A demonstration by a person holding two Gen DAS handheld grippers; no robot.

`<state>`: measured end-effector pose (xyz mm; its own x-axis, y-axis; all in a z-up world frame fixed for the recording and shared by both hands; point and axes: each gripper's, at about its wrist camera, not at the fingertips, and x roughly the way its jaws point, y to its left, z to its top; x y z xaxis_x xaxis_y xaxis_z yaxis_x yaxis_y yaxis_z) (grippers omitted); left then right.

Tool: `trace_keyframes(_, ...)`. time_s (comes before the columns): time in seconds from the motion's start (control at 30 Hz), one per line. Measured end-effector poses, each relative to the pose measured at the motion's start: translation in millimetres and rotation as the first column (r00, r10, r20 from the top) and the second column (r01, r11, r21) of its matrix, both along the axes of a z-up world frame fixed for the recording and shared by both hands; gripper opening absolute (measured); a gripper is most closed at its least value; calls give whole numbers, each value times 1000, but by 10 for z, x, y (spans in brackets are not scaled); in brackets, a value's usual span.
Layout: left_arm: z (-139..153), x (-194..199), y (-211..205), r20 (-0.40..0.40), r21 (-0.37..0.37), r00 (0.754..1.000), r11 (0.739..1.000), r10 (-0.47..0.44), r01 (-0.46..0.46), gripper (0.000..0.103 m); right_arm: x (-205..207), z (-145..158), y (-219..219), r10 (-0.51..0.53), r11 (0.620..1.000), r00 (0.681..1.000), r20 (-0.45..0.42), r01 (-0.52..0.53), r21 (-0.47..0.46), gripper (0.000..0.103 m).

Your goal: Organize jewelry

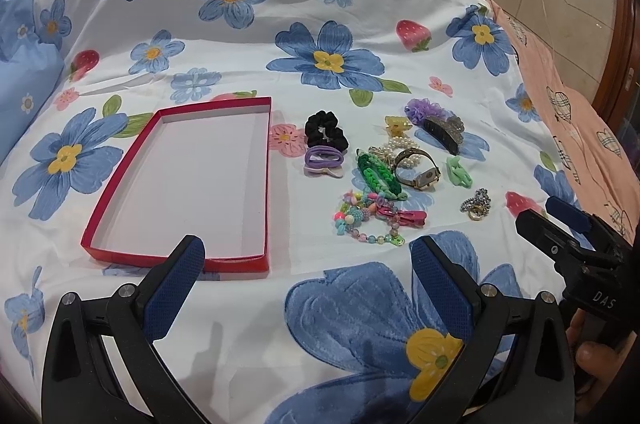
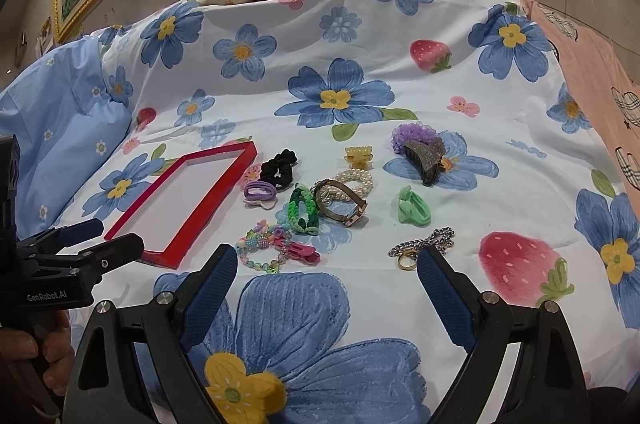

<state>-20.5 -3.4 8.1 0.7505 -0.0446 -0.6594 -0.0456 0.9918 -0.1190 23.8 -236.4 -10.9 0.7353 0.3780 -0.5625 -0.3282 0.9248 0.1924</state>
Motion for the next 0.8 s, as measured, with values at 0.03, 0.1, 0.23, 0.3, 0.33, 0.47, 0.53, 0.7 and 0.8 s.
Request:
trace_keyframes(0.03,1,7,5,-2,-2,1000,1000,-2,2,103,-6,5,-3,-1,1000,1000,-2,1,2,93)
trace_keyframes(0.1,-6,8,3,-2,-2,1000,1000,-1,1,103,0,6,3,2,1000,1000,0,-2,4,93)
trace_keyframes(0.23,-12,27,3,-5,5,1000,1000,0,0,103,-10,5,10,5,1000,1000,3,-5,3,93)
trace_keyframes(0.3,-20,44,1,-9,2,1000,1000,-1,1,103,-7,-3,17,9,1000,1000,2,-9,0,93)
trace_keyframes(0.33,-22,52,4,-9,2,1000,1000,0,0,103,-6,-8,20,10,1000,1000,0,-10,2,93)
trace_keyframes(0.47,-40,50,-10,-11,0,1000,1000,0,0,103,0,-15,24,12,1000,1000,-1,-12,3,93)
trace_keyframes(0.53,-52,63,-12,-14,1,1000,1000,0,0,103,-2,-15,24,10,1000,1000,1,-10,7,93)
trace_keyframes(0.7,-76,113,12,-23,-10,1000,1000,-6,6,103,4,-23,25,11,1000,1000,-3,-11,11,93)
trace_keyframes(0.8,-83,172,36,-32,-18,999,1000,-7,6,103,46,-16,34,17,1000,1000,-7,-17,15,93)
